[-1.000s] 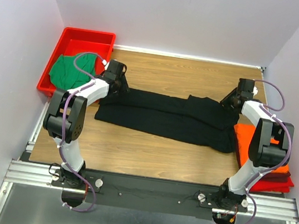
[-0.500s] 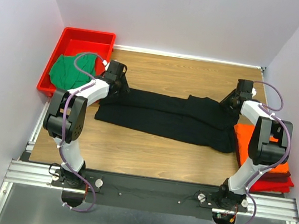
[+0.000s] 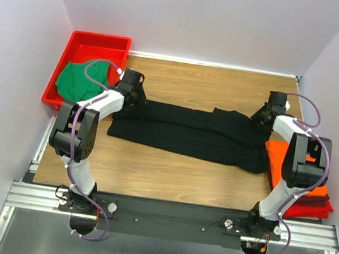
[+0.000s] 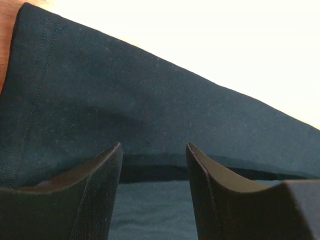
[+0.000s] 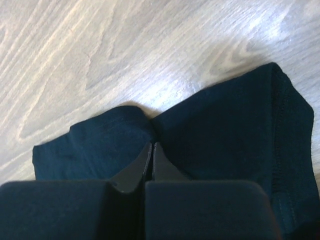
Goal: Fold and stack the t-shirts
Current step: Fold the tshirt
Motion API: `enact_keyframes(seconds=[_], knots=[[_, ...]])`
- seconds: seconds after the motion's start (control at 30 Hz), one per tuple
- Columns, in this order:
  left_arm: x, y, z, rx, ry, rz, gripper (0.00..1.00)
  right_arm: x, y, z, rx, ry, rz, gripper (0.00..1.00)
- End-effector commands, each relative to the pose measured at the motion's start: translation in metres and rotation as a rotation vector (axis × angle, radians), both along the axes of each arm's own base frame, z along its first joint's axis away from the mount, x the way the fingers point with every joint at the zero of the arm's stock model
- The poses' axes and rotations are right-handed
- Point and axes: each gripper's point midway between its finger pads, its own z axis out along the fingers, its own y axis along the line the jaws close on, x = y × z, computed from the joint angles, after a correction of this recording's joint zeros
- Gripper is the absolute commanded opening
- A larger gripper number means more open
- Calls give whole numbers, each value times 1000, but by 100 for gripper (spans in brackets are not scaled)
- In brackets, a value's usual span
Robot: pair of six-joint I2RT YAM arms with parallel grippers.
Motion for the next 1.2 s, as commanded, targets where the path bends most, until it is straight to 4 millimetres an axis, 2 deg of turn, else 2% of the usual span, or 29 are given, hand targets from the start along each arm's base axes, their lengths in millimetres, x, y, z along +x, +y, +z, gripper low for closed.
enact_keyframes(seconds=[0.0,0.13,0.17,0.2,0.3,0.33,0.37,0.43,0.47,0.53,0.6,0.63,0.7,0.73,0.8,0.87,0.9,1.17], knots=[[-2,-5,6,-11,-20,-22,61,-4,11,17,50,-46,30,1],[-3,-7,5,-13,-16,-28,62,-14,19,29,84,-69,51,0],[-3,-8,5,-14,-17,-30,61,-16,22,41,95,-96,62,1],[-3,-8,5,-14,-14,-31,62,-23,24,40,99,-91,69,0],[-4,-12,3,-20,-9,-42,62,-34,33,58,134,-131,98,0],[-3,-12,3,-24,-8,-42,61,-43,36,53,152,-118,102,0],[-4,-14,2,-26,-5,-47,61,-48,38,61,160,-137,113,0],[-3,-15,2,-32,-3,-52,61,-64,46,56,192,-118,135,0],[-3,-16,1,-34,-1,-53,61,-70,49,65,203,-142,148,0],[-4,-17,0,-35,2,-55,62,-81,51,66,212,-143,154,1],[-5,-18,-2,-37,9,-59,62,-96,53,62,219,-119,160,0],[-4,-19,-1,-38,8,-61,61,-103,54,70,219,-131,167,0],[-5,-19,-2,-38,11,-60,61,-115,56,69,221,-124,176,0],[-7,-18,-6,-37,20,-58,61,-120,57,76,224,-141,182,0],[-9,-18,-8,-35,28,-58,61,-134,60,71,236,-115,189,0],[-12,-17,-13,-35,40,-54,62,-143,62,74,242,-121,196,0],[-12,-17,-13,-37,39,-52,61,-150,63,68,250,-105,197,0],[-23,-19,-19,-52,65,-69,62,-176,64,60,255,-79,195,0]])
